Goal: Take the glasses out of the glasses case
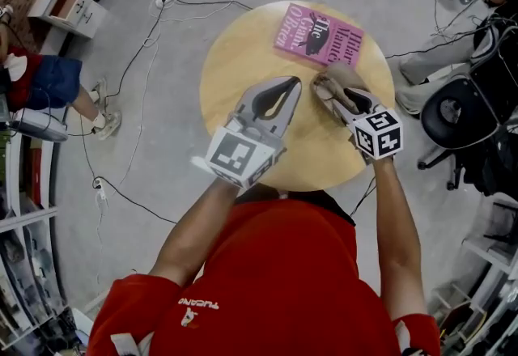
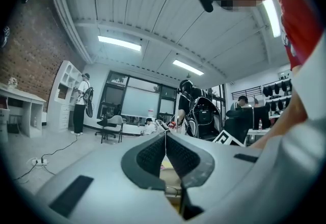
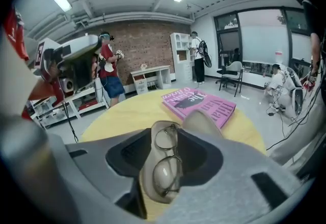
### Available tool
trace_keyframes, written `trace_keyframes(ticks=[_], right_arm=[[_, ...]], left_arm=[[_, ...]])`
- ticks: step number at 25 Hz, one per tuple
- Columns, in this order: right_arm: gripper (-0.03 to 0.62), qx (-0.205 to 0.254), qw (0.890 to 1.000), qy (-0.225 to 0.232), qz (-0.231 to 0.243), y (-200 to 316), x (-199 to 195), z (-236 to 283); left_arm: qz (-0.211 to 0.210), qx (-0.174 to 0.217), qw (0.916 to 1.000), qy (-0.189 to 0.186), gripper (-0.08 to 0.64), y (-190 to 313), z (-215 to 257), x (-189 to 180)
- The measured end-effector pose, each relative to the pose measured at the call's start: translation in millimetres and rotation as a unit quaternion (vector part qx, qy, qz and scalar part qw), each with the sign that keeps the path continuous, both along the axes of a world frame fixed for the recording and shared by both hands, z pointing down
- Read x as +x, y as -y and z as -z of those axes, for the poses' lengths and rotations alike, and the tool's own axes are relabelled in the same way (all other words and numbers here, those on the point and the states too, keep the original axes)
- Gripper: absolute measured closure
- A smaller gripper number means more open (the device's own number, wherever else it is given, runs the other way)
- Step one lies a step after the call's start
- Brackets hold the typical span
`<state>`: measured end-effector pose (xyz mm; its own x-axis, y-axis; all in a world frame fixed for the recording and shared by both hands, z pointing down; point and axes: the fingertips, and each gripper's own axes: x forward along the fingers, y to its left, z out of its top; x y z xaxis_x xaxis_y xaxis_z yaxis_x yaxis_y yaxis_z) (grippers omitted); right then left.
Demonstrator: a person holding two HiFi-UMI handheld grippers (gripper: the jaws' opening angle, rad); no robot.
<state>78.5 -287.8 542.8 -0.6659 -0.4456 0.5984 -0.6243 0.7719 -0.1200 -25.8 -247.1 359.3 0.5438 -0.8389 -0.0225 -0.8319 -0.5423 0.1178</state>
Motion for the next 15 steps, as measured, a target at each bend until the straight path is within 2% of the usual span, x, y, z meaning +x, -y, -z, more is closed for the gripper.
trace_keyframes(ticks=[7, 15], right_arm=[[0.419, -0.061, 0.997, -0.04, 0.031, 7, -13, -36], [0.43, -0.105, 0.992, -0.057, 0.044, 5, -13, -56]], left_arm=[[0.021, -0.022, 0.9995, 0.009, 0.549, 12, -10, -13], [0.03, -0.047, 0.9982, 0.021, 0.549, 17, -15, -11]])
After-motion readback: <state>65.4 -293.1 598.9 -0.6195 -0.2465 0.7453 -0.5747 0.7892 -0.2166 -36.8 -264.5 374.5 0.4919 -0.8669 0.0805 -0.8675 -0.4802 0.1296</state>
